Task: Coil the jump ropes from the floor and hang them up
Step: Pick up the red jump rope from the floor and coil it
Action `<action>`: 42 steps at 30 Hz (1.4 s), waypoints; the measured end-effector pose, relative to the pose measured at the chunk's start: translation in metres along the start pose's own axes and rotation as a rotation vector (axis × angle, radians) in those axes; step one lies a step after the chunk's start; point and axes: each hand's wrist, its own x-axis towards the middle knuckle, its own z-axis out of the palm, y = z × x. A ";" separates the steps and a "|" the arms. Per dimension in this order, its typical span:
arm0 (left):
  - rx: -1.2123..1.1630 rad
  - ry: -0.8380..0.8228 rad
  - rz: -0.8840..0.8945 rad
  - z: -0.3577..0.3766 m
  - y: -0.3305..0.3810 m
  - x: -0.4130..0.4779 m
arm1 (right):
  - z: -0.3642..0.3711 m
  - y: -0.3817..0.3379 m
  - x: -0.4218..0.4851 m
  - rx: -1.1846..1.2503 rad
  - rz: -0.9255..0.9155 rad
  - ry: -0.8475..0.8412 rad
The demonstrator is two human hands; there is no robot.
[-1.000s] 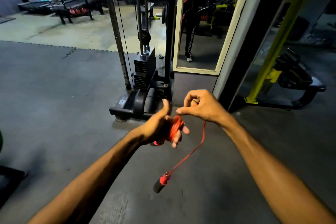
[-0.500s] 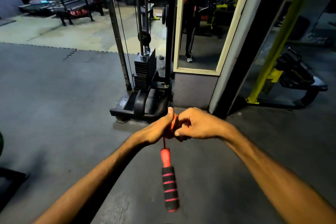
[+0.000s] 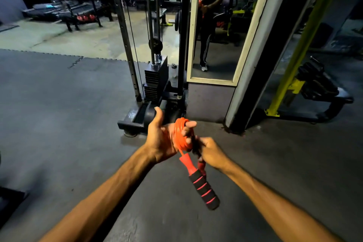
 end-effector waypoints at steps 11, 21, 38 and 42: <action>0.267 0.404 0.148 0.012 -0.018 0.013 | 0.007 -0.032 -0.010 0.214 0.043 -0.075; 0.269 0.196 -0.033 0.029 0.013 0.021 | -0.001 -0.056 -0.009 0.243 -0.032 -0.026; 0.315 0.301 -0.053 0.059 0.018 0.087 | -0.065 -0.071 0.005 0.324 -0.024 0.028; 0.370 0.388 0.038 0.079 0.007 0.108 | -0.085 -0.075 0.007 0.337 -0.058 0.056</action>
